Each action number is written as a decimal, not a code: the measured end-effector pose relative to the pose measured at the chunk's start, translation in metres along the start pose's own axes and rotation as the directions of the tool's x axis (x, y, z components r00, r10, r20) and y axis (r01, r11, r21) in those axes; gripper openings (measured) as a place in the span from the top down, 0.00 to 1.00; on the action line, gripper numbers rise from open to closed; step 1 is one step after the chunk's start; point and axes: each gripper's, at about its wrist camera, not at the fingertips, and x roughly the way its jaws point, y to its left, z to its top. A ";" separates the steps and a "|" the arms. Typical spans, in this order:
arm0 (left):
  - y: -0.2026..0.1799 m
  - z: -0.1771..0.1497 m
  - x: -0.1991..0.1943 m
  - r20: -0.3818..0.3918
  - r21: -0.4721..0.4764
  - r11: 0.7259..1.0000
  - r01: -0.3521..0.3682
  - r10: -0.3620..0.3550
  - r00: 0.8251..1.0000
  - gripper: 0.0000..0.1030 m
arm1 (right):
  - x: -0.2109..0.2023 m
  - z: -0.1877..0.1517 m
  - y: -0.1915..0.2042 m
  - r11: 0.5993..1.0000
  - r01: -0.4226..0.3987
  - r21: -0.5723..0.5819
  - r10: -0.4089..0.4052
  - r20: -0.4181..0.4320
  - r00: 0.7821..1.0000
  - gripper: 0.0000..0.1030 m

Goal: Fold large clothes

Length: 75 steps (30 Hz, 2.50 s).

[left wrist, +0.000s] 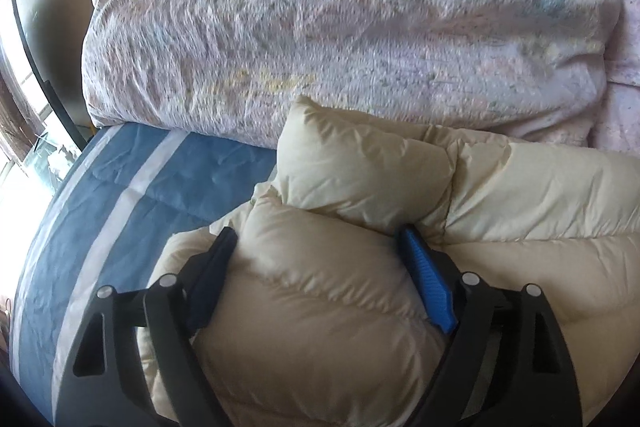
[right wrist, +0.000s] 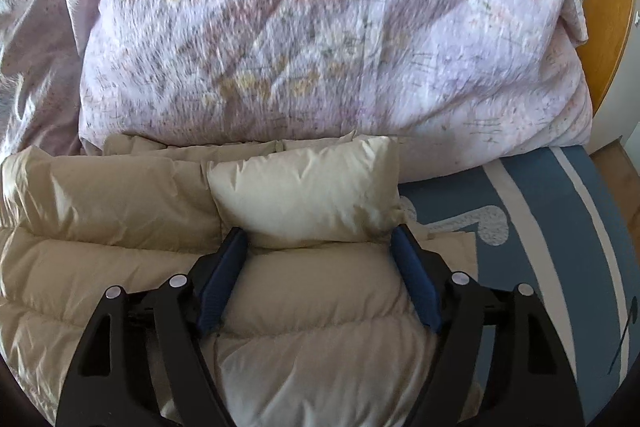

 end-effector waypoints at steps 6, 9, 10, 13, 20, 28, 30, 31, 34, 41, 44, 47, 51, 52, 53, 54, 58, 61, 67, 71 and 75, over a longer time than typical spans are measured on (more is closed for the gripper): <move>0.006 -0.001 0.008 -0.004 -0.018 1.000 0.001 -0.002 1.000 0.14 | 0.010 -0.003 0.009 1.000 0.010 -0.020 -0.010 -0.017 1.000 0.21; 0.008 -0.001 0.013 -0.016 -0.023 1.000 0.002 -0.002 1.000 0.12 | 0.019 0.001 0.022 1.000 0.011 -0.022 -0.011 -0.025 1.000 0.20; 0.009 0.000 0.015 -0.023 -0.024 1.000 0.002 -0.003 1.000 0.11 | 0.020 0.001 0.023 1.000 0.013 -0.023 -0.013 -0.029 0.999 0.19; 0.012 0.003 0.022 -0.052 -0.018 1.000 0.001 -0.002 0.999 0.09 | 0.034 0.005 0.024 1.000 0.017 -0.026 -0.018 -0.038 0.999 0.19; 0.011 0.002 0.024 -0.069 -0.014 1.000 0.000 -0.001 0.998 0.07 | 0.033 0.002 0.024 0.999 0.020 -0.025 -0.021 -0.040 0.999 0.18; 0.012 0.003 0.024 -0.072 -0.010 1.000 0.000 -0.001 0.997 0.07 | 0.034 0.005 0.025 0.999 0.021 -0.026 -0.022 -0.040 0.999 0.17; 0.013 0.003 0.025 -0.073 -0.010 1.000 0.000 -0.001 0.997 0.07 | 0.033 0.004 0.025 0.999 0.020 -0.026 -0.021 -0.040 0.999 0.17; 0.012 0.003 0.025 -0.073 -0.010 1.000 0.000 0.000 0.997 0.07 | 0.033 0.004 0.025 0.999 0.020 -0.027 -0.021 -0.040 0.999 0.17; 0.013 0.004 0.025 -0.074 -0.009 1.000 0.000 -0.001 0.997 0.07 | 0.034 0.005 0.025 0.999 0.019 -0.027 -0.020 -0.040 0.999 0.17; 0.014 0.004 0.026 -0.077 -0.007 1.000 0.000 0.000 0.997 0.06 | 0.034 0.005 0.025 0.999 0.018 -0.028 -0.019 -0.040 0.999 0.17; 0.013 0.003 0.025 -0.078 -0.007 1.000 0.001 -0.002 0.997 0.06 | 0.034 0.005 0.025 0.999 0.018 -0.028 -0.019 -0.040 0.999 0.17; 0.013 0.003 0.026 -0.080 -0.008 1.000 0.002 -0.003 0.997 0.06 | 0.033 0.005 0.025 0.999 0.017 -0.029 -0.019 -0.040 0.999 0.16; 0.015 0.004 0.026 -0.084 -0.008 1.000 0.004 -0.005 0.996 0.06 | 0.034 0.005 0.025 0.999 0.018 -0.030 -0.019 -0.040 0.999 0.16; 0.015 0.004 0.026 -0.085 -0.008 1.000 0.004 -0.005 0.996 0.06 | 0.033 0.004 0.025 0.999 0.018 -0.030 -0.019 -0.039 0.999 0.16; 0.015 0.004 0.026 -0.085 -0.008 1.000 0.004 -0.005 0.996 0.06 | 0.034 0.005 0.025 0.999 0.018 -0.030 -0.019 -0.039 0.999 0.16; 0.013 0.004 0.025 -0.085 -0.009 1.000 0.004 -0.005 0.996 0.06 | 0.031 0.005 0.023 0.999 0.018 -0.030 -0.019 -0.039 0.999 0.16; 0.014 0.006 0.026 -0.087 -0.008 1.000 0.004 -0.005 0.996 0.06 | 0.031 0.005 0.021 0.999 0.020 -0.029 -0.021 -0.039 0.999 0.16; 0.014 0.006 0.026 -0.088 -0.008 1.000 0.003 -0.004 0.996 0.06 | 0.031 0.005 0.021 0.999 0.020 -0.029 -0.021 -0.039 0.999 0.16; 0.017 0.007 0.020 -0.090 -0.014 1.000 0.011 -0.012 0.996 0.06 | 0.032 0.007 0.020 0.999 0.024 -0.030 -0.025 -0.039 0.999 0.16; 0.022 0.008 0.006 -0.120 -0.028 0.999 0.014 -0.018 0.993 0.06 | 0.024 0.011 0.016 0.999 0.008 -0.035 -0.011 -0.092 0.996 0.16; 0.035 0.008 -0.030 -0.110 -0.034 0.998 0.046 -0.050 0.993 0.06 | -0.011 0.016 -0.003 0.999 -0.034 0.012 0.035 -0.093 0.995 0.16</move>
